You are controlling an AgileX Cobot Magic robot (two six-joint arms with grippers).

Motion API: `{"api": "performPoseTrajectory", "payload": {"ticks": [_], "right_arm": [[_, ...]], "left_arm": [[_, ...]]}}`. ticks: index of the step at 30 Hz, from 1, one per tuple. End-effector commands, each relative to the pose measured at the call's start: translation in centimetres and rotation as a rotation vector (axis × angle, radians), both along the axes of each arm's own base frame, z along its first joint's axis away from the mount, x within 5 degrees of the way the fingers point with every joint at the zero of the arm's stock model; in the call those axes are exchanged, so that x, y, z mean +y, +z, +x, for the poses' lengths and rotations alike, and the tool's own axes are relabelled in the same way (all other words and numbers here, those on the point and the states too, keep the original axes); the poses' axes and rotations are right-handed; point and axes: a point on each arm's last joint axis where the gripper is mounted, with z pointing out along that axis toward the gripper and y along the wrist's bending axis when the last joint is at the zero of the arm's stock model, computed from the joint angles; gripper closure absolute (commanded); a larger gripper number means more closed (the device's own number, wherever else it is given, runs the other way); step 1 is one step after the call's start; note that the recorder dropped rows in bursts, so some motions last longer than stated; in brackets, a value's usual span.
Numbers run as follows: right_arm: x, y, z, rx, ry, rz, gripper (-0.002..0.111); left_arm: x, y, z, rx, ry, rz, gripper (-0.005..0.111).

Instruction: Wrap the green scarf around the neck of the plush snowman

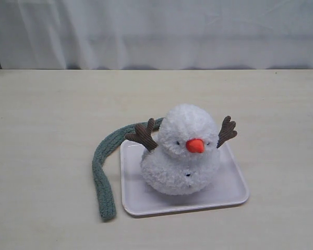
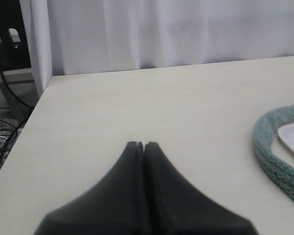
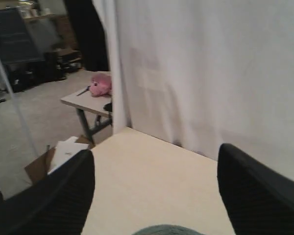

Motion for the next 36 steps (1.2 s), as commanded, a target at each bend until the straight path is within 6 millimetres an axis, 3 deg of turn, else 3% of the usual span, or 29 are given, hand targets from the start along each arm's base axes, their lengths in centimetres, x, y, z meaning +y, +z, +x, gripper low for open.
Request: {"api": "performPoseTrajectory", "payload": {"ticks": [1, 6, 11, 17, 25, 30, 36], "right_arm": [[0.5, 0.7, 2.2, -0.022, 0.074, -0.083, 0.043], [1.0, 0.2, 5.3, -0.098, 0.015, -0.240, 0.043], [3.0, -1.2, 8.3, -0.135, -0.092, -0.351, 0.043], [7.9, -4.8, 12.6, -0.094, -0.103, -0.525, 0.043], [15.9, -8.5, 17.5, 0.227, -0.092, -0.689, 0.043], [20.3, -9.4, 17.6, 0.342, -0.030, -0.728, 0.043], [23.9, -11.4, 16.5, 0.534, 0.126, -0.677, 0.043]], "left_arm": [[0.0, 0.0, 0.0, -0.009, -0.007, 0.001, 0.107], [0.0, 0.0, 0.0, -0.009, -0.007, 0.001, 0.107], [0.0, 0.0, 0.0, -0.009, -0.007, 0.001, 0.107], [0.0, 0.0, 0.0, -0.009, -0.007, 0.001, 0.107], [0.0, 0.0, 0.0, -0.009, -0.007, 0.001, 0.107], [0.0, 0.0, 0.0, -0.009, -0.007, 0.001, 0.107], [0.0, 0.0, 0.0, -0.009, -0.007, 0.001, 0.107]]}}
